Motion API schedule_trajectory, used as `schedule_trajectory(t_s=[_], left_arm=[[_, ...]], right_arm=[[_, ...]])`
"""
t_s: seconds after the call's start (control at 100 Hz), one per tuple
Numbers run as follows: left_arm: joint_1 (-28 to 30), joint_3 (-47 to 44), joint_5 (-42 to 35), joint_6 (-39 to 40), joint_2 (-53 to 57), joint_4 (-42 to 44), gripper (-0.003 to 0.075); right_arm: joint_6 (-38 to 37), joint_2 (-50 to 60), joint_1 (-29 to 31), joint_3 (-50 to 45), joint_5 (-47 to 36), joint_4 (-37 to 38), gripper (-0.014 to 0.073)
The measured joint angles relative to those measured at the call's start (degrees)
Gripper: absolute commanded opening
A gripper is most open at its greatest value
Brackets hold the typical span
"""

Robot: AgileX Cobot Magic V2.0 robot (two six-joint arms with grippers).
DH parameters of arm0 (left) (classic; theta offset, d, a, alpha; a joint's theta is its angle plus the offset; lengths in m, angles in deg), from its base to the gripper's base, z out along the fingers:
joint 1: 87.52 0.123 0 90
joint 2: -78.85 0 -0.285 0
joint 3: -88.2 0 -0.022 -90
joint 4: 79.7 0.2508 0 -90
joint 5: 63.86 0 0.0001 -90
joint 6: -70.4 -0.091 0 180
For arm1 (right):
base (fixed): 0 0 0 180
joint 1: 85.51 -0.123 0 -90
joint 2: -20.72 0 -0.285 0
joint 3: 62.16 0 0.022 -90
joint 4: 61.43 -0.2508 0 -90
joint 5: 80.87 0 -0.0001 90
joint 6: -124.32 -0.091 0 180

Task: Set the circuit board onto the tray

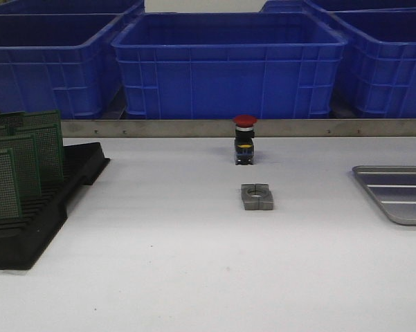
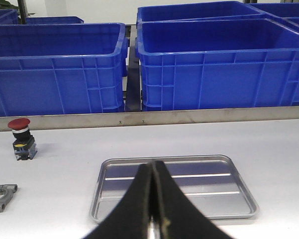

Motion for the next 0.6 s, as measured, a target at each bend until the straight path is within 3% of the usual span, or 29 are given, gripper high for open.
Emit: schedule_trajectory(t_s=[0.4, 0.6], left_arm=[[0.0, 0.1, -3.5, 0.0, 0.0, -3.0, -0.0020], [0.0, 4.4, 3.3, 0.0, 0.0, -4.0, -0.0020]], right_arm=[[0.0, 0.0, 0.0, 0.0, 0.0, 0.0, -0.0113], [0.0, 0.0, 0.0, 0.0, 0.0, 0.0, -0.0113]])
